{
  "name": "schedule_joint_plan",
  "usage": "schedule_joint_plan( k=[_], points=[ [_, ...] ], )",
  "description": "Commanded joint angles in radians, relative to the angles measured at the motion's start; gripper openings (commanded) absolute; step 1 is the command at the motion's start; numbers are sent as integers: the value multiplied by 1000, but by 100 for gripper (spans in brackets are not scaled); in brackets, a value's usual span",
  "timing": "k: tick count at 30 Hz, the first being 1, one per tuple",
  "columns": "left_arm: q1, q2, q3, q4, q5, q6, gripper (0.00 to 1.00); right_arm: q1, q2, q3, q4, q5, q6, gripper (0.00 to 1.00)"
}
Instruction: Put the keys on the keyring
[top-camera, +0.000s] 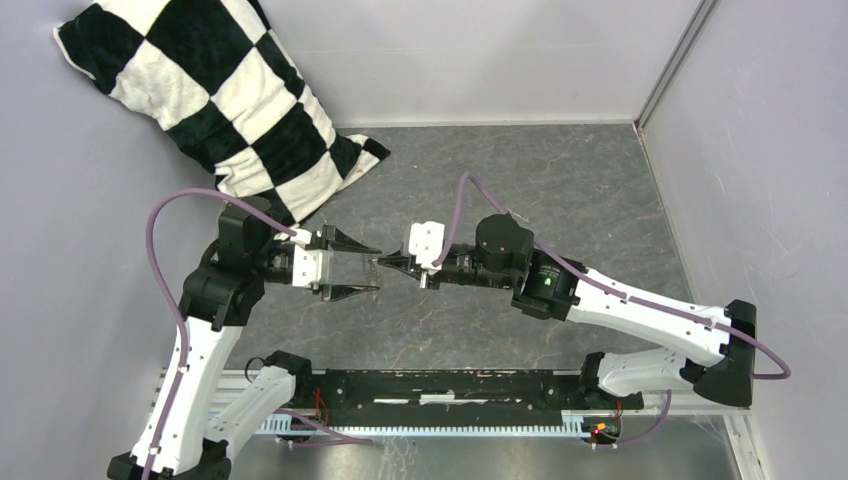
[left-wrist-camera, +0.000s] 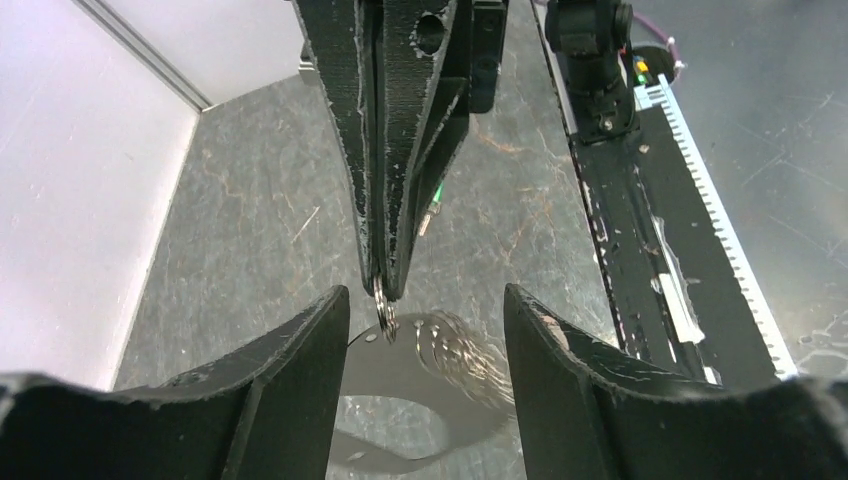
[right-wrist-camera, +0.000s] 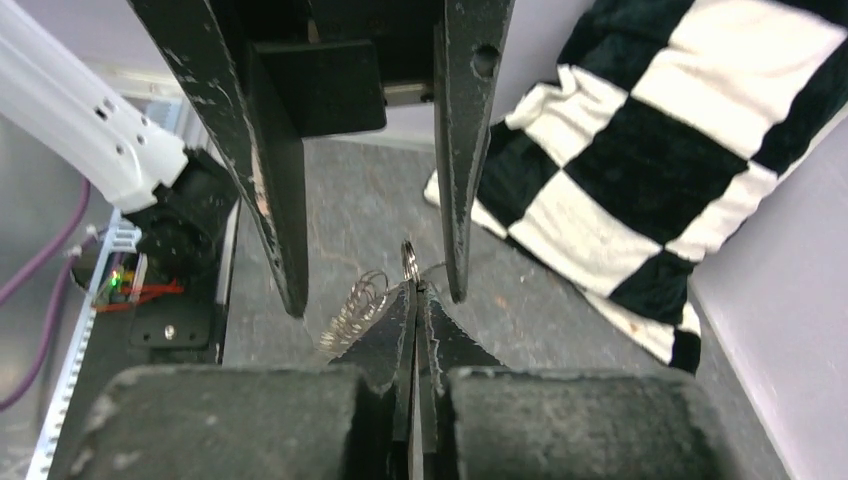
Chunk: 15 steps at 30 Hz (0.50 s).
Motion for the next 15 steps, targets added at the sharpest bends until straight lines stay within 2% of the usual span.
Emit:
schedule_joint_plan(
  k=[1,6,15],
  points=[
    [-2,-8,30,-150,-38,163,64,3,13,105,-205,40,-57,0],
    [-2,3,29,-162,-53,175,65,3,40,174,-300,49,-77,1],
    [-2,27,39,-192,-74,219,59,4,65,231,-370,53,-109,0]
  ],
)
